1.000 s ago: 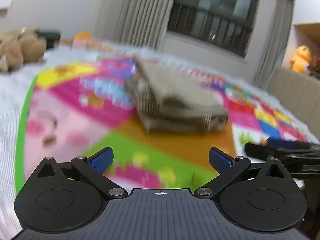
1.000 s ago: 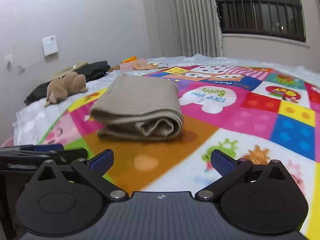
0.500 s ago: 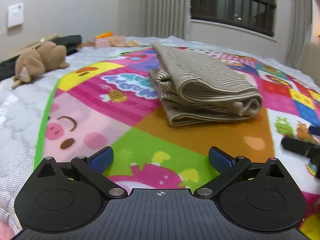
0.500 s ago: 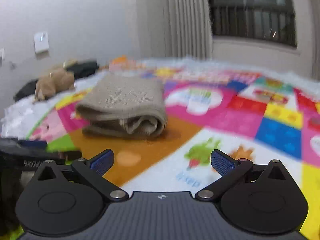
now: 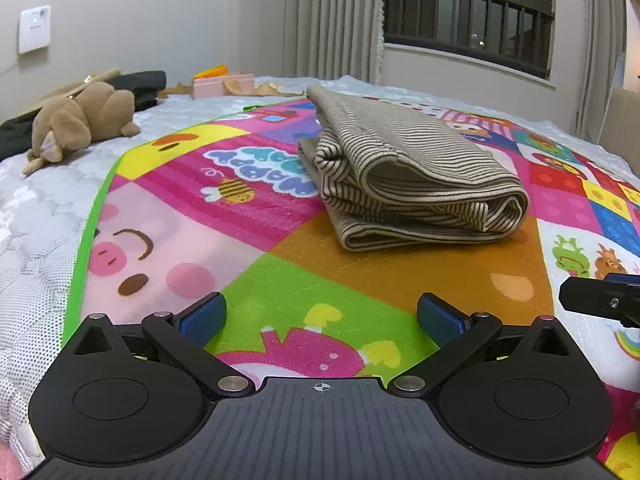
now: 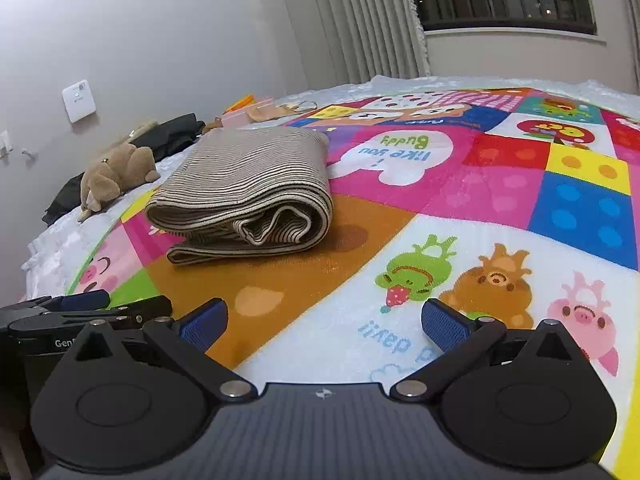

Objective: Fold clothes

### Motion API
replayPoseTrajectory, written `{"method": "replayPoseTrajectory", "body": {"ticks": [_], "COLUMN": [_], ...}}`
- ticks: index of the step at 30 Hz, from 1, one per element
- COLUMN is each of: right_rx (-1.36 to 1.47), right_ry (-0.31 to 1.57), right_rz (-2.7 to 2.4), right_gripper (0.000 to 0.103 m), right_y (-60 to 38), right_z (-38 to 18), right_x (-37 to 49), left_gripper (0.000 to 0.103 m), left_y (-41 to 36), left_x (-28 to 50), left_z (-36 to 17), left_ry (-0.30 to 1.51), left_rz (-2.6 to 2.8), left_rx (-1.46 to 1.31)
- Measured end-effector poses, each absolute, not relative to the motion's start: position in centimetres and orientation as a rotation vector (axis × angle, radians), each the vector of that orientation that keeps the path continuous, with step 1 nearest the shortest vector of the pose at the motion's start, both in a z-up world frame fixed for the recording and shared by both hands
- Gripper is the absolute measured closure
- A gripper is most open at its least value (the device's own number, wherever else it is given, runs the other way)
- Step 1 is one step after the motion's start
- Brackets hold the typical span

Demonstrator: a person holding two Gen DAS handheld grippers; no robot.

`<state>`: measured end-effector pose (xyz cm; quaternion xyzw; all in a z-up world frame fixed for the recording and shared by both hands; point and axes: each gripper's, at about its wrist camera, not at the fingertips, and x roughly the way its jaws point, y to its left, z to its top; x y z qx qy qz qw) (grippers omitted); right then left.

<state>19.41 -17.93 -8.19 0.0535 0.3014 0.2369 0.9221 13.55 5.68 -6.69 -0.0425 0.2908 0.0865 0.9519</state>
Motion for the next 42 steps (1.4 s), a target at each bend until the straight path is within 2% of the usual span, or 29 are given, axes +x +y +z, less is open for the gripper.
{"method": "replayPoseTrajectory", "body": {"ticks": [12, 42], "right_rx": [-0.023, 0.064], "right_ry": [0.627, 0.605], "right_rz": [0.388, 0.415], "right_gripper": [0.000, 0.000], "right_y": [-16.4, -17.8], "right_z": [-8.2, -8.2], "right_x": [18.7, 18.8], "left_gripper": [0.000, 0.000], "left_y": [5.7, 5.9], "left_x": [13.7, 13.4], "left_z": [-6.8, -6.8], "left_ry": [0.595, 0.578], "left_rz": [0.170, 0.154], "left_rx": [-0.087, -0.100]}}
